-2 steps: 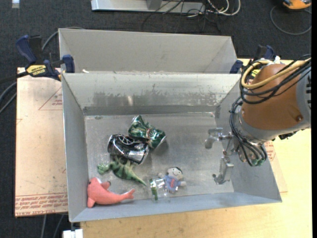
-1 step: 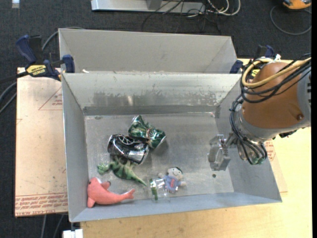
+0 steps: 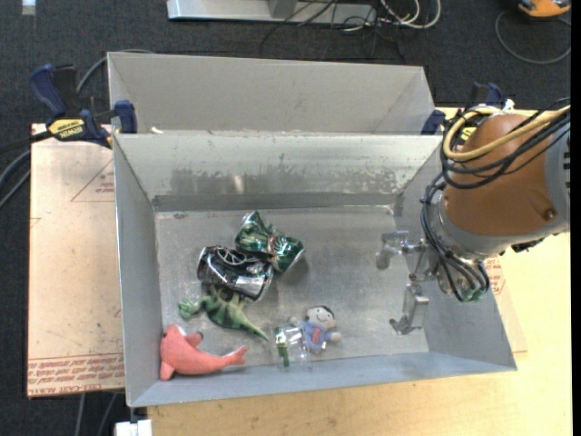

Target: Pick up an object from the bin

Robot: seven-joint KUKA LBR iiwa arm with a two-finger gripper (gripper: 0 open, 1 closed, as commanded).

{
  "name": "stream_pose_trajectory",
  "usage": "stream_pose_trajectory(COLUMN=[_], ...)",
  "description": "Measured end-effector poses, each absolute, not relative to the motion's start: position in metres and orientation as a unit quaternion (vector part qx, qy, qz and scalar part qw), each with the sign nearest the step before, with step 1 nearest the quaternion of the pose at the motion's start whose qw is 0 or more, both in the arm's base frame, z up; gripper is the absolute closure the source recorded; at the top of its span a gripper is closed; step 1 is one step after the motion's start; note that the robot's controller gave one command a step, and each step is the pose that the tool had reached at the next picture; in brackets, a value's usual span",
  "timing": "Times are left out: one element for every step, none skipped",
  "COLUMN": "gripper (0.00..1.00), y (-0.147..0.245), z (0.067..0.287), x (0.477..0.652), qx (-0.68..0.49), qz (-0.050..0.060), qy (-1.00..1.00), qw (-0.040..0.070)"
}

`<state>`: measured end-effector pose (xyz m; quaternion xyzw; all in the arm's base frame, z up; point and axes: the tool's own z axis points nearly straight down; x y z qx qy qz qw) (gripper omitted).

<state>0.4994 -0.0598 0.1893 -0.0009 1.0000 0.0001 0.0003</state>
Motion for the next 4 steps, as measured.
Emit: stream_pose_trajectory(gripper=[0.00,0.00,0.00,0.00], y=[-0.060,-0.048,0.015,-0.011], z=[0.189,0.116,0.088,0.070], x=[0.499,0.488,0.531,0.494], qx=[-0.001,-0.055,-0.092,-0.115], qz=[0.000,0.000,0.001,0.000], qy=[1.000,0.998,0.996,0.993], qw=[0.000,0.002,0.002,0.006])
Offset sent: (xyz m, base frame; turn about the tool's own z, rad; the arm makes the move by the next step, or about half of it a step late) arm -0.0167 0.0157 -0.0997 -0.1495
